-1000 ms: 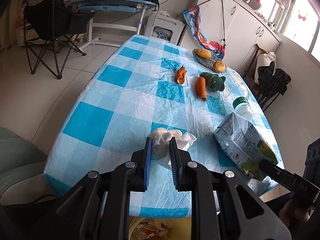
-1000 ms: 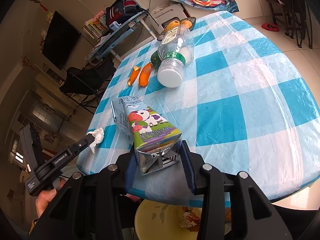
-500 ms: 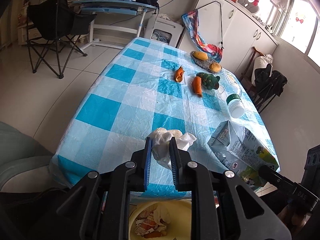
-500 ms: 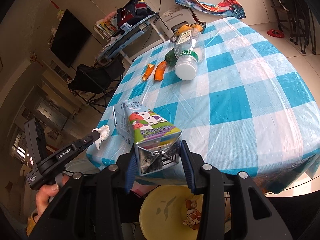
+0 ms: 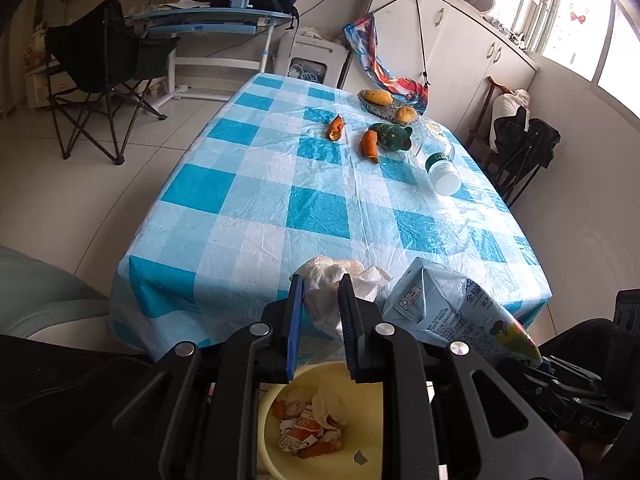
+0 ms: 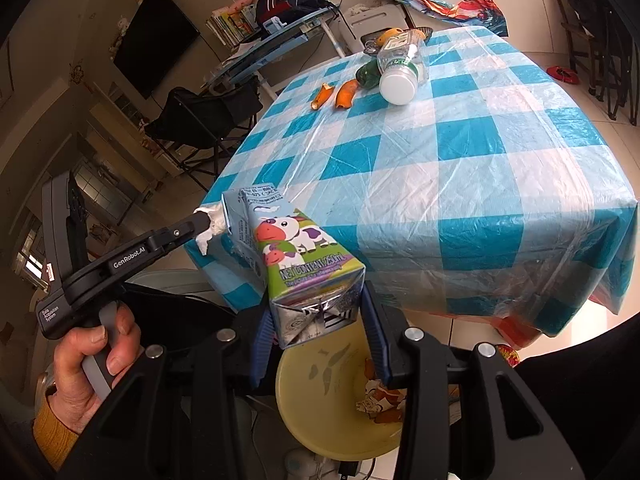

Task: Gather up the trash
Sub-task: 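Carry the carton and tissue to the yellow bucket and open both grippers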

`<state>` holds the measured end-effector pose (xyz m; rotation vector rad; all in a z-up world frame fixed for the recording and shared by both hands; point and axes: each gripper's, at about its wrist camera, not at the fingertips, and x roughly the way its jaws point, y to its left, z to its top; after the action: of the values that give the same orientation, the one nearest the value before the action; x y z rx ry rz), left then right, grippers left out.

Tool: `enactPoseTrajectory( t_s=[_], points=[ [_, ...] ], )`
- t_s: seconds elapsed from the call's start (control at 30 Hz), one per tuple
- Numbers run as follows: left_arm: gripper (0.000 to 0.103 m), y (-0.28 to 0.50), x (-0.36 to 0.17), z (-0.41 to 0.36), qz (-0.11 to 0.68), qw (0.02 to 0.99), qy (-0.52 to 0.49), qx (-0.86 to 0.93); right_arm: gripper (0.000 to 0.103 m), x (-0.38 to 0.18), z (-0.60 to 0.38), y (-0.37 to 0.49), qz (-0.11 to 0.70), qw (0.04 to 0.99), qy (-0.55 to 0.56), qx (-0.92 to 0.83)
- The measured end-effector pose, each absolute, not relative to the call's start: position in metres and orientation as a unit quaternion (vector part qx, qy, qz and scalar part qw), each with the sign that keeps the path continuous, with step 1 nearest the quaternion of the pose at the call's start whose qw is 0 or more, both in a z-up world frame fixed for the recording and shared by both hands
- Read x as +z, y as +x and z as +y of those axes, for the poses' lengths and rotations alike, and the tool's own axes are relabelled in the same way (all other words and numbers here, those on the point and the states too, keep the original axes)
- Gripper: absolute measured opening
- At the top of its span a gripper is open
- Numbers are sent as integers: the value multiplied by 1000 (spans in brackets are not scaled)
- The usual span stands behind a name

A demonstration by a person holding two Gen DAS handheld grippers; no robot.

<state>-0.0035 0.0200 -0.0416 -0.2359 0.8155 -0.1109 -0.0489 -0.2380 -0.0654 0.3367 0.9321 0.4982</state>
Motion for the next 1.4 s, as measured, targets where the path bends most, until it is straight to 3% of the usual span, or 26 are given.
enactPoseTrajectory(
  t_s=[0.83, 1.23, 1.4],
  points=[
    [17, -20, -37, 27, 393, 909, -129, -57, 41, -65, -231, -71, 447, 855, 134, 225],
    [17, -45, -46, 19, 424, 894, -123, -72, 41, -87, -212, -76, 517, 829, 66, 203],
    [24, -51, -57, 8, 456, 881, -100, -83, 58, -82, -226, -77, 498, 843, 93, 183]
  ],
)
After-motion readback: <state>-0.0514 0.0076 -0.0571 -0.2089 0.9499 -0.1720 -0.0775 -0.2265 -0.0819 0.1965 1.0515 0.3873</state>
